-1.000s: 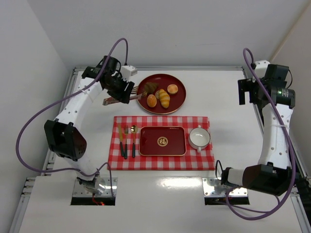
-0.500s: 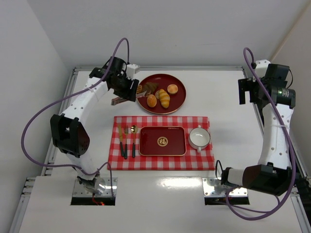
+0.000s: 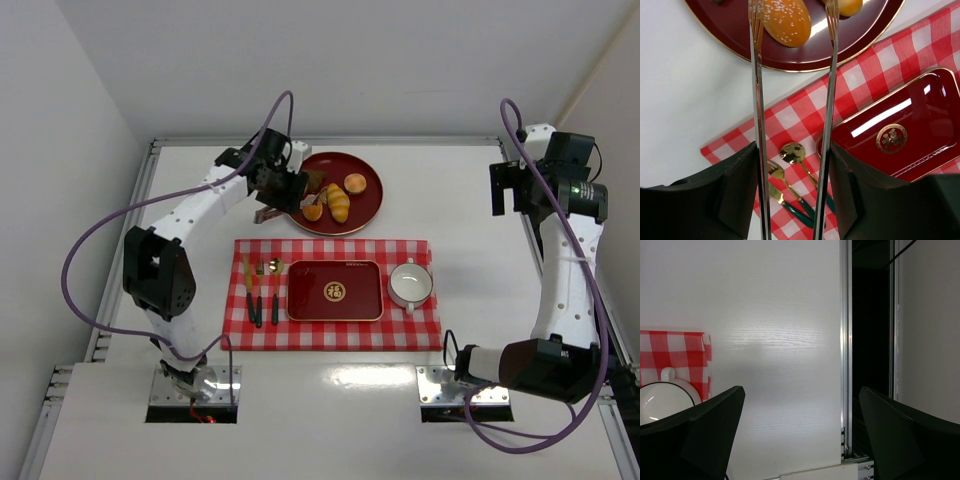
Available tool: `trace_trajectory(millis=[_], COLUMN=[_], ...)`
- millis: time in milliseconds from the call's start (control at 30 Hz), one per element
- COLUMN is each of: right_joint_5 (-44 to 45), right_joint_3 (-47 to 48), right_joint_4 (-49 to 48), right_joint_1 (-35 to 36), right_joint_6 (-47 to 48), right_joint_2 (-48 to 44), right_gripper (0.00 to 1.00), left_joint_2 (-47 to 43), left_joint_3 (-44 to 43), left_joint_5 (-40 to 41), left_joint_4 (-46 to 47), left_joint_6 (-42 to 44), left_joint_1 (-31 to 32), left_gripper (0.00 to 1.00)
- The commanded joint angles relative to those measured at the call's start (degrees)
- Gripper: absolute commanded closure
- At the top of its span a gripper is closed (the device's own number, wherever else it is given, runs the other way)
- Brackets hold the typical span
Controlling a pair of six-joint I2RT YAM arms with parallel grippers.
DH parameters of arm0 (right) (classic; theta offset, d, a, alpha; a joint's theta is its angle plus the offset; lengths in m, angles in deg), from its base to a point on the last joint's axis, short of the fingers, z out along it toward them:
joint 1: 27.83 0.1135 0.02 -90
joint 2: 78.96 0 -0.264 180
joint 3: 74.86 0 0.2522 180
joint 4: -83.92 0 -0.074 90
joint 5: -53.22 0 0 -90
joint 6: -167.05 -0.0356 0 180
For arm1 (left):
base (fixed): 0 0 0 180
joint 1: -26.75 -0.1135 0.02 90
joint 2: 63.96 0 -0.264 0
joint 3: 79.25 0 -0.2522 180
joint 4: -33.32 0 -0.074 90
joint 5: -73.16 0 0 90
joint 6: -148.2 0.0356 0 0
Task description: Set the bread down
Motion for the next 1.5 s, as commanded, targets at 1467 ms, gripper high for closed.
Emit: trace_trajectory(millis=[1467], right_joint_5=[-0.79], right_joint_3=[2.58], right_joint_4=[-2.74], right_joint_1=[0.21], right_joint_6=[-0.06], right_joint_2=[3.5], right_gripper=[0.02], left_joint_2=[12.22], left_joint_3=[4.16], left_joint_5=[5.02], left_joint_4=[5.89], left_joint_6=[-1.7], left_joint_1=[3.34], left_gripper=[0.59])
